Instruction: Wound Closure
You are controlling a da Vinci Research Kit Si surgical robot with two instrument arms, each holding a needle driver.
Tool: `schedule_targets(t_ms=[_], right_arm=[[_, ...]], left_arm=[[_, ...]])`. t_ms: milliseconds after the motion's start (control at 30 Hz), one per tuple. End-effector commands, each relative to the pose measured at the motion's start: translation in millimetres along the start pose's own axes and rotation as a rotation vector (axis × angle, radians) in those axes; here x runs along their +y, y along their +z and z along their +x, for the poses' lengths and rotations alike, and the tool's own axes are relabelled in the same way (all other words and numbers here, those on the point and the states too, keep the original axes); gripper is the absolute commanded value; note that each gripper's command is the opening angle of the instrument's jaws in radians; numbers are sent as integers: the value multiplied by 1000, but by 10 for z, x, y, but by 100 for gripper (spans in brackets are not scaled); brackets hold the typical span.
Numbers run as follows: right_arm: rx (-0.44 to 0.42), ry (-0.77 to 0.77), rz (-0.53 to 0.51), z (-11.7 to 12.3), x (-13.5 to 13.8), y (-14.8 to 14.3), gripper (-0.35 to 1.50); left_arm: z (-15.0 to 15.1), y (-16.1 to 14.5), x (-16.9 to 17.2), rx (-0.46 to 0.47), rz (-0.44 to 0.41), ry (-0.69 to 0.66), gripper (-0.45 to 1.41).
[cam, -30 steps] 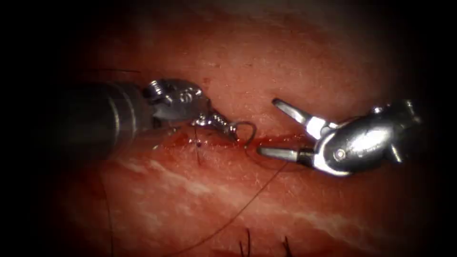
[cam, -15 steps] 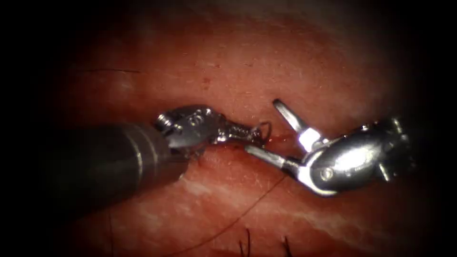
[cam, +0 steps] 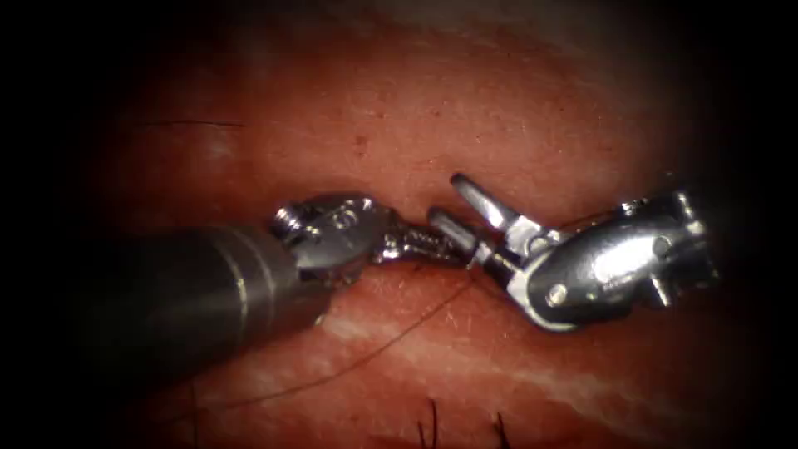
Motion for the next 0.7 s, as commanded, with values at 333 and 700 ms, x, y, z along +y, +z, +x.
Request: schedule_targets(t_ms=[333, 700], right_arm=[[36, 8, -38, -1, -11, -11, 57], [37, -3, -49, 1, -12, -7, 0]], left_arm=[[-4, 6, -1, 24, -32, -58, -45], [-5, 5, 2, 20, -44, -57, -45]])
